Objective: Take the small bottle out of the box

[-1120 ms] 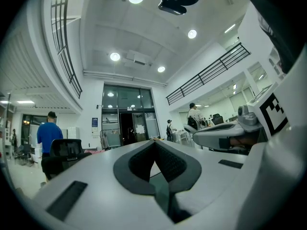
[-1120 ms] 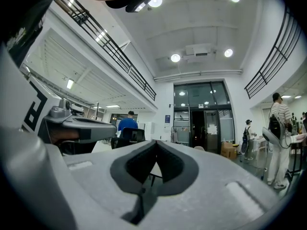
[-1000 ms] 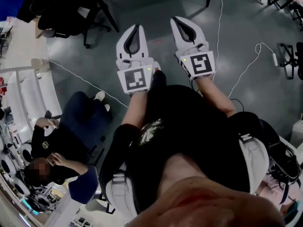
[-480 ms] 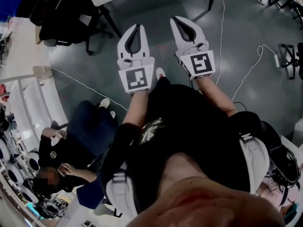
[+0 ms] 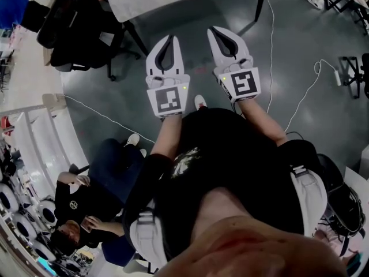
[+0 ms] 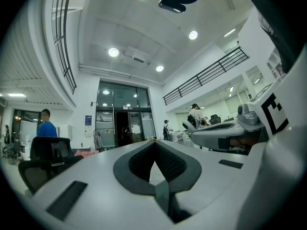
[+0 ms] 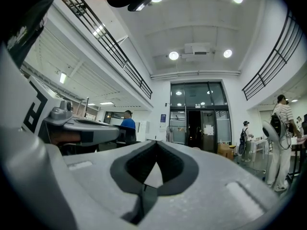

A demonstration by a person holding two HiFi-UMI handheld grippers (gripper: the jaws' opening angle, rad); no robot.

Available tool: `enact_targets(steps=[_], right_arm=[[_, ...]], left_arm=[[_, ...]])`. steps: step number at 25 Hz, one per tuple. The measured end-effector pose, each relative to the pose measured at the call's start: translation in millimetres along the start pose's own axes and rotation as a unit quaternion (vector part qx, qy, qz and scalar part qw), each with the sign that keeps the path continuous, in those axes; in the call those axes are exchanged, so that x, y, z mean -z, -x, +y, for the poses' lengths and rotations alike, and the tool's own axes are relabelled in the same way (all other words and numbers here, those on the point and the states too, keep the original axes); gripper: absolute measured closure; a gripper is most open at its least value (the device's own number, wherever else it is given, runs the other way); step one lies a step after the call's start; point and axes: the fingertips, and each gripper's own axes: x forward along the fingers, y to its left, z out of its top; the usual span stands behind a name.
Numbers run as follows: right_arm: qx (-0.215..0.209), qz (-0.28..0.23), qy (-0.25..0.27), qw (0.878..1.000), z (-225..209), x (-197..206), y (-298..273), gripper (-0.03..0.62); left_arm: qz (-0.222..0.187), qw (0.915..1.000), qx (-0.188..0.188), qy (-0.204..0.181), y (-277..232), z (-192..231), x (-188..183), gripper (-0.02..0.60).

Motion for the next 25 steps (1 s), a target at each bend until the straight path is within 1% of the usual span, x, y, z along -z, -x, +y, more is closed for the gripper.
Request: enact_targets(steps=[7,10,17,21,25], right_arm=[[0.012,-0.012,0.009,1.000,-6.1,3.2,-34.0,0.600],[0.015,-0.005,0.004,1.000,-3.0,7.1,-41.3,0.599],[0.026,-0.017,0.010,0.999,-2.1,7.6,-47.0,0.599],[0.029,-0.005,0.009,1.000,0.7,10.1,-45.7,0.600],[0.030,-0.008,0.007,0.999,-3.2,16.0,-46.2,0.599]], left_arm=[[-0.008,0.9999,0.015,-0.002,-27.0,20.1,5.6,0.575],[-0.008,0.9998,0.019,-0.002,-30.5,26.8,10.0,0.575],[-0.014,0.9996,0.024,-0.003,-31.7,35.2,13.7,0.575],[-0.011,0.9996,0.027,0.003,-31.4,36.1,17.6,0.575],[-0.011,0.9996,0.028,0.002,-34.3,35.3,19.6,0.574]])
